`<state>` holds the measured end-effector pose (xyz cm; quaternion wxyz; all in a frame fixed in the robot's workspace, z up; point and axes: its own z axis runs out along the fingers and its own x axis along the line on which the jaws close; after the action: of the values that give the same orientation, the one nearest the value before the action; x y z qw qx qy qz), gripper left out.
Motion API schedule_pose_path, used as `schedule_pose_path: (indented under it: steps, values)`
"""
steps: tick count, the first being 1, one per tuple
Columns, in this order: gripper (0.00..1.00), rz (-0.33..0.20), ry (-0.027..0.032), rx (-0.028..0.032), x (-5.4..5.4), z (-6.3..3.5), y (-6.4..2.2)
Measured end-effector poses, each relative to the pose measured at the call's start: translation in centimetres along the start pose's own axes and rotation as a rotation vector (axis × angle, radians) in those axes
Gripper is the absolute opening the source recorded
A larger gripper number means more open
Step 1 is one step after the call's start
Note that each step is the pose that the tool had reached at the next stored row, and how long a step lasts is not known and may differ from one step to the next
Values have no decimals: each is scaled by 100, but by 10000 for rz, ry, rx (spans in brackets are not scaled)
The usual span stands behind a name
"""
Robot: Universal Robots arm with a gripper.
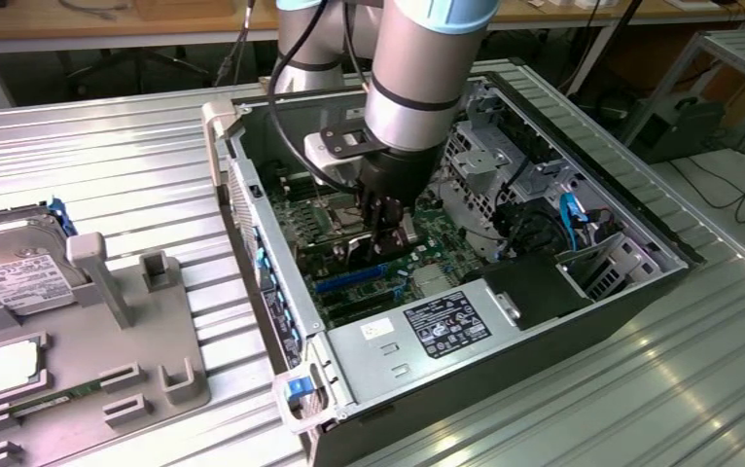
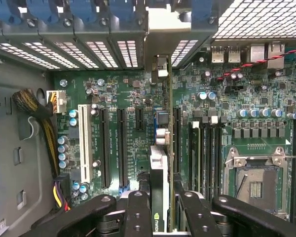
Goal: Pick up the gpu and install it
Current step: 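Insert the gpu into the slot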
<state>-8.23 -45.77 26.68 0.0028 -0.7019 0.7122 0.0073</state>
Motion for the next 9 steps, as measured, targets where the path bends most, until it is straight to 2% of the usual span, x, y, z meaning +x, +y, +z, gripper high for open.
schedule_pose_path:
  steps: [9]
  values:
    - [27, 3, 3, -14, 19, 13, 3]
